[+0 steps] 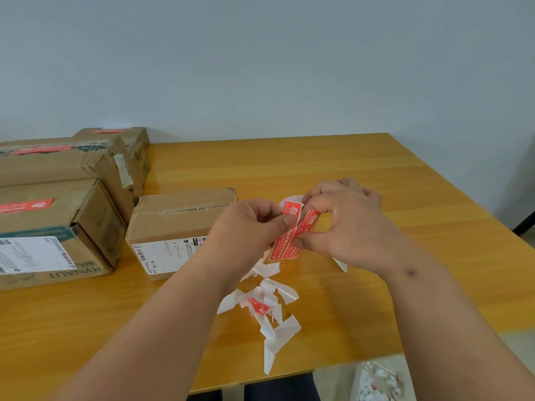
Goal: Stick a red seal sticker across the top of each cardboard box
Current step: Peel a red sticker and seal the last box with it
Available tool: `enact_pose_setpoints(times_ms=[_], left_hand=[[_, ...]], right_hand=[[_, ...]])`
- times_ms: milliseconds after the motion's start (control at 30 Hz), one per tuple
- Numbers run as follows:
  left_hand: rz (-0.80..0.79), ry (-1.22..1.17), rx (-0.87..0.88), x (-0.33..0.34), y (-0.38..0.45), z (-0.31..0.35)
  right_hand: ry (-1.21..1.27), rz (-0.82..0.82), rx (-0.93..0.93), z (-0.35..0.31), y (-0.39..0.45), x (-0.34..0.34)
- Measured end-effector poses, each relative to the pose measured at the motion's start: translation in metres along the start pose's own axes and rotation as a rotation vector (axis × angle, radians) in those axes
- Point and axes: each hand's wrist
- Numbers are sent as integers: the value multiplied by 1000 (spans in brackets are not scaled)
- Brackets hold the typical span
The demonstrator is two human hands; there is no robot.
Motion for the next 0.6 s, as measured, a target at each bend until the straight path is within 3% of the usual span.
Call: enact_pose_setpoints(times_ms=[300,600], left_hand=[[-9,270,35,-5,-4,3],[29,178,-14,-1,2,-3]], right_hand=[[-37,-28,-9,0,1,-1],[-19,-47,-29,-3,1,-4]])
Point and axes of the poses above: each hand's wrist, its own y-axis towards the middle knuckle, its own x-axis out of the palm, z = x × y, and after that the axes turned 12 degrees about -z, right-handed
